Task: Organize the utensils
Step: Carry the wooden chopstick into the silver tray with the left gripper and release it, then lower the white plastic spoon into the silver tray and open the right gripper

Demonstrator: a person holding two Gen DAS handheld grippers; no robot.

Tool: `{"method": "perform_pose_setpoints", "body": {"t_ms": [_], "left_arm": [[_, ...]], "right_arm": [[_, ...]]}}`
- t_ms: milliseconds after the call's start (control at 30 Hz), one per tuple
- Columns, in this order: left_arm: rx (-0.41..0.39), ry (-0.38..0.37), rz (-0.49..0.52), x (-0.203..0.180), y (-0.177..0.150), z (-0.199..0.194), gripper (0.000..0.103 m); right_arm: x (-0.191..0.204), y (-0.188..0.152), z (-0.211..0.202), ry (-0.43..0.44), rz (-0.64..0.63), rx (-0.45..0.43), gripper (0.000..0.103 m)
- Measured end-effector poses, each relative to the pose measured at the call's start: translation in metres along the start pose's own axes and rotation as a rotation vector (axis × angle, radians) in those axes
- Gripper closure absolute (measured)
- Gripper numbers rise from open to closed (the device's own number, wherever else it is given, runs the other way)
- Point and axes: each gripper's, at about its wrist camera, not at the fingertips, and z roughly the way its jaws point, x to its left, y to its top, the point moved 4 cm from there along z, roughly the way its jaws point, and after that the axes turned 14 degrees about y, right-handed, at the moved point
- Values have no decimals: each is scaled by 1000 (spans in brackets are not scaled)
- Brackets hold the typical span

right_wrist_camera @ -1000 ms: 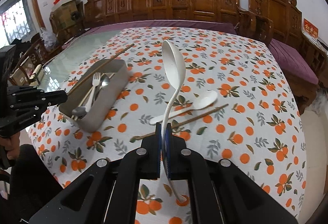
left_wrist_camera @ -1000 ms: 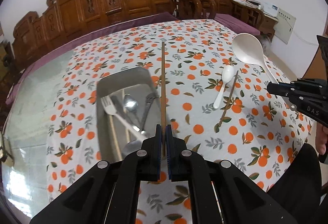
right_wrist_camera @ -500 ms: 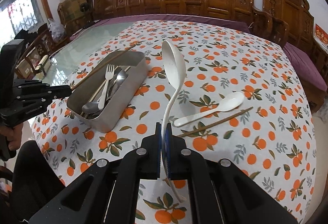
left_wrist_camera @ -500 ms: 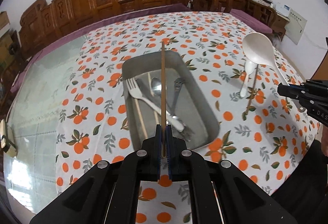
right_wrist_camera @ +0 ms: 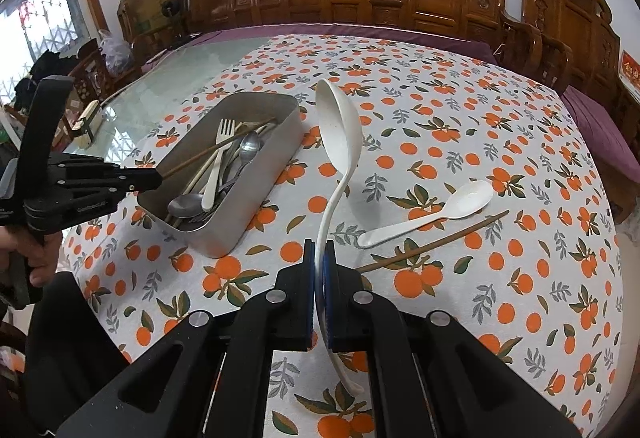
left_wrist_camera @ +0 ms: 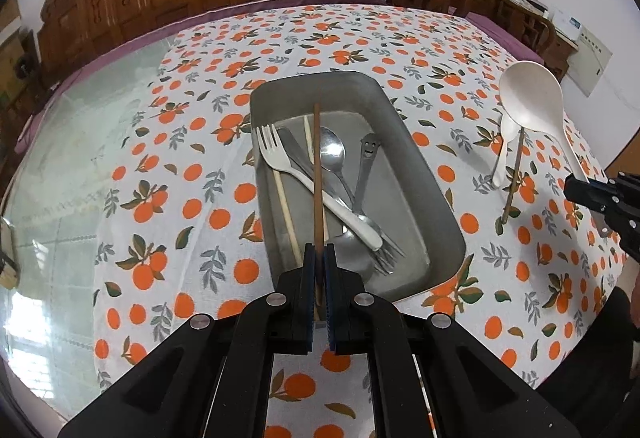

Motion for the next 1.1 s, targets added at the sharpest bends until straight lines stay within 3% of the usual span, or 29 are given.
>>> {"method": "perform_pose_setpoints", "body": {"t_ms": [667, 800, 967, 1100], "left_arm": [[-10, -22, -22, 8, 3, -13, 98], [-49, -19, -36, 19, 1, -29, 80], [-110, 12, -47, 42, -4, -53, 65], [-155, 49, -78, 60, -10, -65, 44]], "right_arm": [[22, 6, 13, 32, -32, 18, 98], [30, 11, 18, 43, -37, 17, 98], [44, 23, 25, 64, -51, 11, 98], [56, 32, 31, 77, -64, 9, 98]]}}
